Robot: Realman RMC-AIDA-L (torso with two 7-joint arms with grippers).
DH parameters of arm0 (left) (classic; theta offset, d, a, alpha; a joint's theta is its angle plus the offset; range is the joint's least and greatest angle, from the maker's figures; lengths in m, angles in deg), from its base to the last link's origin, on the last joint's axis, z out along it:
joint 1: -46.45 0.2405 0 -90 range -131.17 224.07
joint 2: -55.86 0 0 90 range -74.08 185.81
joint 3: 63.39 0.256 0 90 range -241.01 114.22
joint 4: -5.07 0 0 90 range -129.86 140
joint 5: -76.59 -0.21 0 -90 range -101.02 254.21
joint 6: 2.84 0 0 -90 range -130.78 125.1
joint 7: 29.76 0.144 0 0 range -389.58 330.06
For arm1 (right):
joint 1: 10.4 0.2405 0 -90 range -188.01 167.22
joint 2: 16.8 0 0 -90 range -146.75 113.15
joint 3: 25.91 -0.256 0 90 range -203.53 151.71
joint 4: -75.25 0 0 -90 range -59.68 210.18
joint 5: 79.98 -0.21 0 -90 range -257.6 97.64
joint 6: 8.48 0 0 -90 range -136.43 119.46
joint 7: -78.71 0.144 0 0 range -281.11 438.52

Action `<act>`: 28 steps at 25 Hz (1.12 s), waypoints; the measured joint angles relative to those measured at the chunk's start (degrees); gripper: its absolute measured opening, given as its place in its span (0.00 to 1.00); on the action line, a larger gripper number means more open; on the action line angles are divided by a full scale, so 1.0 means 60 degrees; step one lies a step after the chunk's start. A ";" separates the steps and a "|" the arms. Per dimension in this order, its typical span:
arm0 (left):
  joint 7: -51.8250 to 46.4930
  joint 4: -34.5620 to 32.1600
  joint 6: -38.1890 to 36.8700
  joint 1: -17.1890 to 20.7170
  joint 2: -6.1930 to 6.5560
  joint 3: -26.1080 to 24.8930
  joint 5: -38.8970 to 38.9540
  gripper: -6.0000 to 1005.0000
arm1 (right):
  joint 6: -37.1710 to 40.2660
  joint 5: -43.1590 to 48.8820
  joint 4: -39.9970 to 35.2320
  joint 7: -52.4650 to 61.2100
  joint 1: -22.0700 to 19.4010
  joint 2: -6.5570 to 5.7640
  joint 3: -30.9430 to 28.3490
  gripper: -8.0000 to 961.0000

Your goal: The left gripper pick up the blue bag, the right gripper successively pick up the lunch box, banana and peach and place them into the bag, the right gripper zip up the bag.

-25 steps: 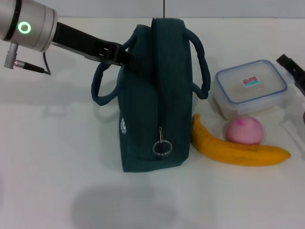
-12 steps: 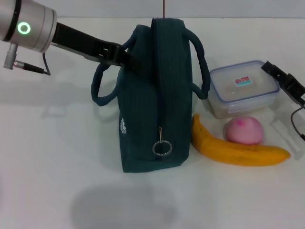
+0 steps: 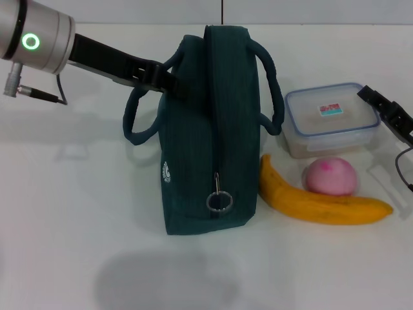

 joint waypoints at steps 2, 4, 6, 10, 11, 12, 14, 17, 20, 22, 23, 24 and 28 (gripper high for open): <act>0.0000 0.0000 0.0000 0.0006 -0.0002 0.0000 0.0000 0.06 | 0.0104 -0.0002 0.0048 0.0017 -0.0019 0.0001 -0.0014 0.41; 0.0000 -0.0001 0.0000 0.0010 -0.0004 0.0000 0.0000 0.06 | 0.0342 -0.0015 0.0117 0.0036 -0.0083 0.0005 -0.0055 0.40; -0.0004 -0.0001 -0.0005 0.0013 -0.0006 0.0000 0.0001 0.06 | 0.0710 -0.0066 0.0169 0.0097 -0.0183 0.0007 -0.0098 0.39; -0.0026 -0.0001 -0.0014 0.0026 -0.0009 0.0000 0.0001 0.06 | 0.1189 -0.0086 0.0180 0.0458 -0.0265 0.0006 -0.0107 0.36; -0.0029 0.0000 -0.0015 0.0027 -0.0009 -0.0001 0.0001 0.06 | 0.1217 -0.0085 0.0181 0.0535 -0.0267 0.0007 -0.0107 0.34; -0.0033 0.0000 -0.0015 0.0028 -0.0012 -0.0001 0.0000 0.06 | 0.1234 -0.0085 0.0181 0.0591 -0.0271 0.0007 -0.0108 0.32; -0.0040 -0.0001 -0.0016 0.0023 -0.0020 0.0000 0.0000 0.06 | 0.1247 -0.0078 0.0182 0.0639 -0.0276 0.0006 -0.0111 0.27; -0.0048 -0.0007 -0.0016 -0.0011 -0.0025 0.0000 -0.0003 0.06 | 0.1267 -0.0041 0.0183 0.0814 -0.0278 0.0006 -0.0105 0.20; -0.0054 -0.0032 -0.0016 -0.0040 -0.0034 -0.0001 -0.0007 0.06 | 0.1287 -0.0006 0.0183 0.1242 -0.0271 0.0006 -0.0039 0.14; -0.0056 -0.0036 -0.0016 -0.0061 -0.0048 0.0000 -0.0009 0.06 | 0.1290 -0.0003 0.0193 0.1611 -0.0268 0.0006 -0.0018 0.11; -0.0057 -0.0040 -0.0016 -0.0068 -0.0051 0.0000 -0.0009 0.06 | 0.1291 -0.0003 0.0225 0.1823 -0.0268 0.0006 -0.0025 0.11; -0.0058 -0.0045 -0.0016 -0.0074 -0.0055 0.0000 -0.0009 0.06 | 0.1292 -0.0002 0.0261 0.2065 -0.0267 0.0006 -0.0040 0.12; -0.0056 -0.0053 -0.0014 -0.0076 -0.0069 -0.0001 -0.0009 0.06 | 0.1295 -0.0007 0.0327 0.3478 -0.0268 0.0006 -0.0107 0.11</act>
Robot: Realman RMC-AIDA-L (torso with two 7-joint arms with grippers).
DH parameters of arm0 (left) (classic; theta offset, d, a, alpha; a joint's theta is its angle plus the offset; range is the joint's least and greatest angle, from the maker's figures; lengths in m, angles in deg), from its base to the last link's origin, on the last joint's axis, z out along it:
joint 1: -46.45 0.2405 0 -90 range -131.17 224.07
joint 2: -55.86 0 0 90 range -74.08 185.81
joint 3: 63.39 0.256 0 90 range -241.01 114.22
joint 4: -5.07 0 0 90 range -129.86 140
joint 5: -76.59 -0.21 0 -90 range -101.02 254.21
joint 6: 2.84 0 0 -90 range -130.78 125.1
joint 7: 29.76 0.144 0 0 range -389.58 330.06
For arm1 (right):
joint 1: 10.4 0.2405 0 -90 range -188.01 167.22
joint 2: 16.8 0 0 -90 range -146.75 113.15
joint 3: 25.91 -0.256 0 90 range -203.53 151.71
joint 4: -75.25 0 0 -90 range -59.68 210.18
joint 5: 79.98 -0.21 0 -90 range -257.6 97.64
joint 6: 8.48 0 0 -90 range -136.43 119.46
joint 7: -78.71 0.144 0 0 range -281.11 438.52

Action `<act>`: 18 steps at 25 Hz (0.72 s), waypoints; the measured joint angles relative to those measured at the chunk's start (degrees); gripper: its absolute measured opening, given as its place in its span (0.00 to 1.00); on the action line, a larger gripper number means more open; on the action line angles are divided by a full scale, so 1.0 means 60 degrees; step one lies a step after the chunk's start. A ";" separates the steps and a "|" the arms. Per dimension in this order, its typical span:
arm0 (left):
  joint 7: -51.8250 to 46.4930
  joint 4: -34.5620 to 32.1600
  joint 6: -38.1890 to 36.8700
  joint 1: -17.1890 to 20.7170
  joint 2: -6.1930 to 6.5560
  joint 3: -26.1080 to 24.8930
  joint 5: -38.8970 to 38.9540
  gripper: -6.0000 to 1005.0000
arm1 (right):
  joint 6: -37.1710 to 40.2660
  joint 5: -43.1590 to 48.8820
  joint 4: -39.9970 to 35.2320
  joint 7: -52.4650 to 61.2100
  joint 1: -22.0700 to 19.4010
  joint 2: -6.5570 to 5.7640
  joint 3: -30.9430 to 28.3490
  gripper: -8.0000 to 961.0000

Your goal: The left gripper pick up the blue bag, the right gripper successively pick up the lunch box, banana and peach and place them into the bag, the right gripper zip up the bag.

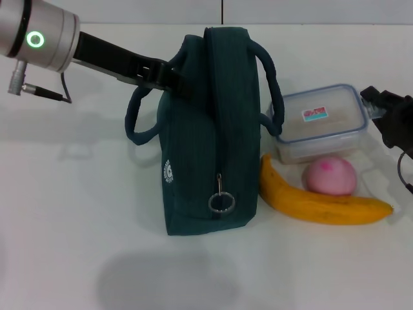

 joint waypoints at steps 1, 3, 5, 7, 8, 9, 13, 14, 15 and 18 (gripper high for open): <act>0.0008 -0.0001 0.0000 -0.0001 -0.0004 0.0000 0.0000 0.06 | 0.0002 -0.0023 0.0002 0.0663 -0.0009 0.0000 -0.0003 0.11; 0.0027 -0.0003 0.0000 -0.0007 -0.0014 0.0000 0.0000 0.06 | 0.0003 -0.0060 0.0002 0.1495 -0.0031 0.0000 -0.0005 0.11; 0.0042 -0.0005 0.0000 -0.0012 -0.0022 0.0000 0.0000 0.06 | 0.0003 -0.0084 -0.0013 0.2355 -0.0052 -0.0001 -0.0012 0.11; 0.0050 -0.0005 0.0000 -0.0014 -0.0027 0.0000 0.0000 0.06 | 0.0007 -0.0095 -0.0046 0.3010 -0.0064 -0.0002 -0.0069 0.11; 0.0051 -0.0005 0.0000 -0.0015 -0.0028 0.0000 0.0000 0.06 | 0.0043 -0.0096 -0.0059 0.3306 -0.0082 -0.0004 -0.0162 0.11; 0.0052 0.0000 0.0000 -0.0014 -0.0030 0.0001 0.0000 0.06 | 0.0111 -0.0097 -0.0064 0.3484 -0.0100 -0.0009 -0.0278 0.11; 0.0091 0.0027 0.0000 -0.0010 -0.0045 0.0001 0.0003 0.06 | 0.1001 -0.0105 -0.0012 0.3667 -0.0178 -0.0015 -0.0945 0.11; 0.0099 0.0034 0.0000 -0.0007 -0.0048 0.0000 0.0002 0.06 | 0.1187 -0.0104 -0.0005 0.3707 -0.0192 -0.0015 -0.1070 0.11; 0.0108 0.0040 0.0000 -0.0002 -0.0052 0.0000 0.0002 0.06 | 0.1349 -0.0106 -0.0005 0.3755 -0.0203 -0.0015 -0.1183 0.11; 0.0110 0.0046 0.0000 0.0005 -0.0064 0.0001 0.0005 0.06 | 0.2063 -0.0107 0.0001 0.4097 -0.0233 -0.0015 -0.1670 0.11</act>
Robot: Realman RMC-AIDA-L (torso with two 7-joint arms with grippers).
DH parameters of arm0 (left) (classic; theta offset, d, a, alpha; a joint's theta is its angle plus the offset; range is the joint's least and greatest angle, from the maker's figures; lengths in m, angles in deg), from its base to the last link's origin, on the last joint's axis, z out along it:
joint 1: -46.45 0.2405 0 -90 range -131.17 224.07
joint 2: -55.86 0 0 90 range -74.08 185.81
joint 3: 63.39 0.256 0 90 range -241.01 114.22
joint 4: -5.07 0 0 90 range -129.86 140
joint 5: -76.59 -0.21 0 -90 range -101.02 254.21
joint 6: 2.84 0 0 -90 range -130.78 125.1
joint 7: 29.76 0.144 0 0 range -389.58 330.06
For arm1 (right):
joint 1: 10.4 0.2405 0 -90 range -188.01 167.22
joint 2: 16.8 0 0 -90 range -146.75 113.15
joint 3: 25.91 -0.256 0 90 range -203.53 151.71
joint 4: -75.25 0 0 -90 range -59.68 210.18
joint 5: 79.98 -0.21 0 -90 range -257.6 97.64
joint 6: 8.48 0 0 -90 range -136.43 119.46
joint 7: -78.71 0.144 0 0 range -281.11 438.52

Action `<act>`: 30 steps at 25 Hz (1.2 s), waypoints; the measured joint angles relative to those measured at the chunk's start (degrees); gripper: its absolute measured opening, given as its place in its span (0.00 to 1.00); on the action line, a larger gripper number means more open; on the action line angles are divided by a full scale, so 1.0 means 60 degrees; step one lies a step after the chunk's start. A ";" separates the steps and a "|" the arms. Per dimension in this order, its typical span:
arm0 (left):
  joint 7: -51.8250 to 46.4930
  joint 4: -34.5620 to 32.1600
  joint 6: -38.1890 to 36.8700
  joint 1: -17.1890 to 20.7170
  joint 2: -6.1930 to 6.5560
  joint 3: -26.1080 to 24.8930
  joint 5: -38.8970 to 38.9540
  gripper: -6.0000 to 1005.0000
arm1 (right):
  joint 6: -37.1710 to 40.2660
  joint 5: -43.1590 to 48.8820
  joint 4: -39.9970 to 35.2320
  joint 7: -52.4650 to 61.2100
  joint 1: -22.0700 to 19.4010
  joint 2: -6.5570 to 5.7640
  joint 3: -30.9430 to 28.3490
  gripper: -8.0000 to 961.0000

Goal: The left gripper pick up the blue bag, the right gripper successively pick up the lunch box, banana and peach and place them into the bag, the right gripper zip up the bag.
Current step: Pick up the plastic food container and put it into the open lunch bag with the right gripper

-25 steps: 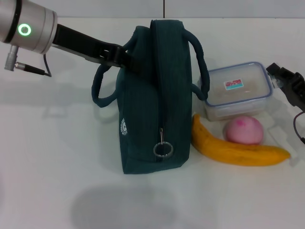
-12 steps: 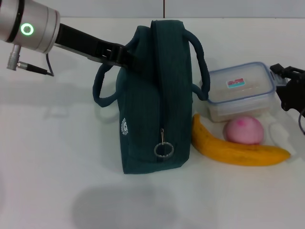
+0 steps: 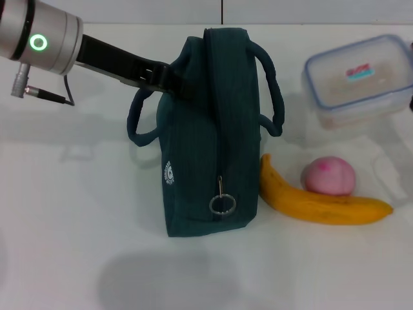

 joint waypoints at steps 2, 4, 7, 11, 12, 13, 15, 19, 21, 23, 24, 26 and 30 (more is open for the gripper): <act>0.0001 0.0002 0.0000 -0.0003 -0.0013 0.0000 0.0006 0.06 | 0.0444 -0.0001 0.0001 0.0193 0.0020 -0.0001 -0.0250 0.11; -0.0006 -0.0004 -0.0001 -0.0024 -0.0036 -0.0001 0.0007 0.06 | 0.1029 -0.0001 0.0001 0.0329 0.0131 -0.0008 -0.0540 0.11; -0.0053 -0.0069 -0.0002 -0.0110 -0.0070 -0.0001 0.0034 0.06 | 0.1799 -0.0001 0.0051 0.0360 0.0403 -0.0004 -0.0874 0.11; -0.0278 -0.0100 -0.0045 -0.0288 0.0000 0.0000 0.0231 0.06 | 0.2311 0.0017 0.0115 0.0368 0.0962 0.0004 -0.0959 0.11; -0.0337 -0.0101 -0.0089 -0.0326 0.0018 -0.0001 0.0252 0.06 | 0.2369 0.0040 0.0116 0.0367 0.1101 0.0010 -0.0949 0.11; -0.0401 -0.0105 -0.0146 -0.0371 0.0034 -0.0001 0.0266 0.06 | 0.2443 0.0074 0.0117 0.0355 0.1283 0.0015 -0.0920 0.11; -0.0491 -0.0133 -0.0211 -0.0425 0.0044 0.0000 0.0270 0.06 | 0.2622 0.0127 0.0115 0.0306 0.1585 0.0016 -0.0810 0.11; -0.0567 -0.0193 -0.0235 -0.0499 0.0015 0.0000 0.0273 0.06 | 0.2721 0.0468 0.0117 0.0027 0.2108 0.0016 -0.0655 0.11; -0.0617 -0.0194 -0.0236 -0.0535 0.0013 0.0000 0.0275 0.06 | 0.2480 0.0747 0.0172 -0.0263 0.2239 0.0016 -0.0652 0.11; -0.0647 -0.0196 -0.0236 -0.0578 0.0011 -0.0001 0.0275 0.06 | 0.1943 0.1186 0.0282 -0.0544 0.2316 0.0015 -0.0652 0.11; -0.0652 -0.0196 -0.0236 -0.0596 0.0011 0.0000 0.0275 0.06 | 0.1727 0.1328 0.0325 -0.0589 0.2310 0.0016 -0.0649 0.11; -0.0654 -0.0198 -0.0236 -0.0610 0.0017 0.0000 0.0275 0.06 | 0.1269 0.1552 0.0412 -0.0701 0.2247 0.0016 -0.0645 0.11; -0.0653 -0.0200 -0.0235 -0.0575 0.0051 -0.0007 0.0275 0.06 | 0.0740 0.1626 0.0364 -0.1309 0.1930 0.0012 -0.0586 0.11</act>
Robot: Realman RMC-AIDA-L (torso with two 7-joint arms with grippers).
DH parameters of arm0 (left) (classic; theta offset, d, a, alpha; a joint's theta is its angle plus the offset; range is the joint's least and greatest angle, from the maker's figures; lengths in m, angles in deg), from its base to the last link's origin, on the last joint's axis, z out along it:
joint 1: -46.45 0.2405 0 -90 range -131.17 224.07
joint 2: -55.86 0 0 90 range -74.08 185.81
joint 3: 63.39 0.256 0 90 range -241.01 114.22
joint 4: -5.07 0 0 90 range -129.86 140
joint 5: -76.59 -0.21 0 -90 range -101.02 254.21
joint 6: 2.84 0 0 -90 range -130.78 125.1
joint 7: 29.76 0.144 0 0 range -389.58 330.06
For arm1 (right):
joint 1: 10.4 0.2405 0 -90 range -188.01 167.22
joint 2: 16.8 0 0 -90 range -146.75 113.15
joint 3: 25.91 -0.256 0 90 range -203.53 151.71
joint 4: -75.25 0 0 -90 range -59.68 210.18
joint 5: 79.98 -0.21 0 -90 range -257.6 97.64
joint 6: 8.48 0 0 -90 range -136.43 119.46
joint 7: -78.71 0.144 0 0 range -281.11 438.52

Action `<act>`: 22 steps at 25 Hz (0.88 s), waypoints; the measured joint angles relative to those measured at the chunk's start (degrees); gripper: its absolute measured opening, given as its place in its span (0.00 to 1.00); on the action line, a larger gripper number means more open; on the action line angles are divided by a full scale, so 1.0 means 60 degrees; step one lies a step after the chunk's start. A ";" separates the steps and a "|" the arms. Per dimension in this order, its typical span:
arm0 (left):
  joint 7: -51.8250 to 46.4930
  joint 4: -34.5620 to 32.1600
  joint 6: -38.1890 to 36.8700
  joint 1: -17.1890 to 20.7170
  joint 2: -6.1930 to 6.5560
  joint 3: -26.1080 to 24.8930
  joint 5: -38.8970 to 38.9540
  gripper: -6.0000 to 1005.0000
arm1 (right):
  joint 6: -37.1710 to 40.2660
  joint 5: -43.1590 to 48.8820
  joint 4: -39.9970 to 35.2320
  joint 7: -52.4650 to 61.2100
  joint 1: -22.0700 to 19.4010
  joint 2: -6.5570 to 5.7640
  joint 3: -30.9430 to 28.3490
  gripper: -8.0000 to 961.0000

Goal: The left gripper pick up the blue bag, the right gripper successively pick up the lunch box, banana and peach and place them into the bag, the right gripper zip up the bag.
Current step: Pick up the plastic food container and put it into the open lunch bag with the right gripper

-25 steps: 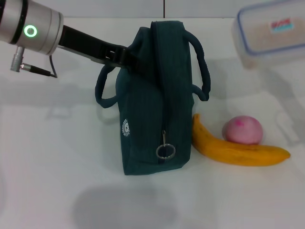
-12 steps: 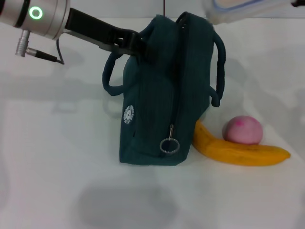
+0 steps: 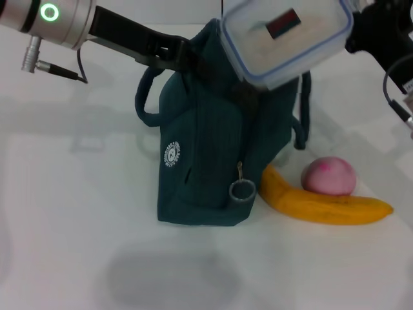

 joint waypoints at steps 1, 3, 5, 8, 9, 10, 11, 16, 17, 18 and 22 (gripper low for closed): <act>0.0003 0.0001 0.0000 0.0007 0.0004 -0.0001 0.0000 0.06 | -0.0105 0.0001 -0.0029 -0.0123 -0.0091 -0.0007 0.0013 0.11; 0.0018 0.0000 0.0000 0.0016 0.0010 0.0000 0.0001 0.06 | -0.0349 0.0004 -0.0126 -0.0341 -0.0334 -0.0016 0.0048 0.11; 0.0028 0.0000 0.0001 0.0024 0.0012 0.0001 0.0002 0.06 | -0.0536 0.0005 -0.0224 -0.0481 -0.0534 -0.0018 0.0088 0.11; 0.0042 0.0000 0.0001 -0.0013 0.0015 0.0004 0.0002 0.06 | -0.0695 0.0103 -0.0255 -0.0690 -0.0637 -0.0026 0.0165 0.11; 0.0045 0.0000 0.0001 -0.0039 0.0016 0.0004 0.0002 0.06 | -0.0733 0.0207 -0.0256 -0.0747 -0.0629 -0.0028 0.0182 0.11; 0.0050 0.0006 0.0001 -0.0068 0.0015 0.0007 0.0002 0.06 | -0.0794 0.0401 -0.0259 -0.0810 -0.0595 -0.0029 0.0191 0.11; 0.0054 0.0017 0.0002 -0.0084 0.0013 0.0006 0.0002 0.06 | -0.0882 0.0618 -0.0265 -0.0900 -0.0531 -0.0028 0.0191 0.11; 0.0073 0.0035 0.0014 -0.0127 -0.0032 0.0007 0.0000 0.06 | -0.1400 0.1651 -0.0251 -0.1904 -0.0036 0.0004 0.0192 0.11; 0.0078 0.0042 0.0014 -0.0129 -0.0035 0.0008 0.0000 0.06 | -0.1452 0.1761 -0.0235 -0.2107 0.0045 0.0004 0.0192 0.11; 0.0083 0.0055 0.0017 -0.0129 -0.0035 0.0007 -0.0001 0.06 | -0.1481 0.1826 -0.0218 -0.2318 0.0126 0.0004 0.0187 0.11; 0.0152 0.0087 0.0032 -0.0070 -0.0039 0.0006 -0.0001 0.06 | -0.1501 0.1896 -0.0179 -0.3101 0.0458 0.0003 0.0185 0.11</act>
